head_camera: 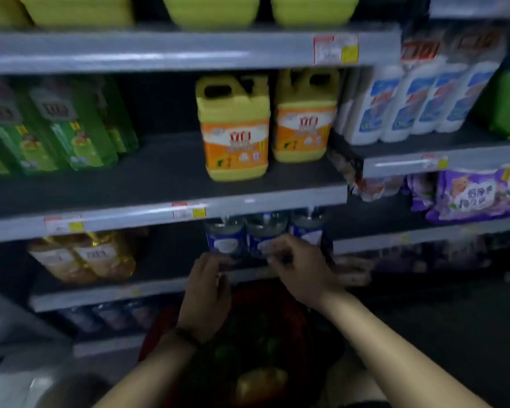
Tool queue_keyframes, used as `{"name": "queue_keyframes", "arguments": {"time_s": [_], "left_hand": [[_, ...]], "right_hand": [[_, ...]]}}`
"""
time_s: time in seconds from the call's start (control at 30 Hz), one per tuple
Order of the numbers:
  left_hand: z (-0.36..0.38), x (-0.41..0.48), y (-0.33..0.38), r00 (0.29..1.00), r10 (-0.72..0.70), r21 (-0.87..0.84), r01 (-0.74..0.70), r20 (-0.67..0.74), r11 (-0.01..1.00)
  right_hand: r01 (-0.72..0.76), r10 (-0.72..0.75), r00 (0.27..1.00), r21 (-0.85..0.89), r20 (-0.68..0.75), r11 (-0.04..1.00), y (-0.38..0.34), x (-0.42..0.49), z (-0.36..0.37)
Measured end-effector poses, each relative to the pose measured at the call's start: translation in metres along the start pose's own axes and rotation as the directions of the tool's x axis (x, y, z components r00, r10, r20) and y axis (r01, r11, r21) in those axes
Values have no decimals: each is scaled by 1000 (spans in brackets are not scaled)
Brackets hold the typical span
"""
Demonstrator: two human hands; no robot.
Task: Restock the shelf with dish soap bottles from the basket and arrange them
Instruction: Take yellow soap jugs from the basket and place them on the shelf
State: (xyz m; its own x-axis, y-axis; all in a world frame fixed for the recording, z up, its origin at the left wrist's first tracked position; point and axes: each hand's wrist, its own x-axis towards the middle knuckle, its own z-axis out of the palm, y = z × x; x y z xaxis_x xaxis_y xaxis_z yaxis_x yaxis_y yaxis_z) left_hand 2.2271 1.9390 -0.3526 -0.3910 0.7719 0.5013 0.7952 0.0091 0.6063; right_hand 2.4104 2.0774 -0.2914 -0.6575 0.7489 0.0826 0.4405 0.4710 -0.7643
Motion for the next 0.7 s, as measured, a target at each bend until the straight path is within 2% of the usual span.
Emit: {"name": "queue_keyframes", "arguments": {"time_s": [0.1, 0.17, 0.23, 0.3, 0.4, 0.53, 0.57, 0.7], "left_hand": [[39, -78, -26, 957, -161, 86, 144, 241, 986], [65, -129, -39, 861, -243, 201, 168, 447, 965], [82, -165, -44, 752, -380, 226, 306, 538, 925], [92, -193, -47, 629, -482, 250, 424, 610, 870], [103, -209, -50, 509, -551, 296, 498, 662, 815], [129, -210, -77, 319, -634, 461, 473, 705, 751], [137, -206, -85, 285, -639, 477, 470, 714, 742], [171, -183, -95, 224, -613, 492, 422, 757, 762]], "right_hand": [[-187, 184, 977, 15, 110, 982, 40, -44, 38], [-299, 291, 938, 13, 191, 954, 68, -71, 64], [-373, 366, 899, -17, 241, 928, 97, -100, 87], [-420, 417, 851, -62, 319, 905, 120, -122, 104], [-407, 399, 816, -76, 417, 910, 131, -131, 113], [-406, 430, 779, -154, 457, 901, 147, -127, 117], [-419, 450, 762, -177, 466, 891, 153, -126, 119], [-464, 516, 702, -234, 491, 854, 164, -122, 126]]}}
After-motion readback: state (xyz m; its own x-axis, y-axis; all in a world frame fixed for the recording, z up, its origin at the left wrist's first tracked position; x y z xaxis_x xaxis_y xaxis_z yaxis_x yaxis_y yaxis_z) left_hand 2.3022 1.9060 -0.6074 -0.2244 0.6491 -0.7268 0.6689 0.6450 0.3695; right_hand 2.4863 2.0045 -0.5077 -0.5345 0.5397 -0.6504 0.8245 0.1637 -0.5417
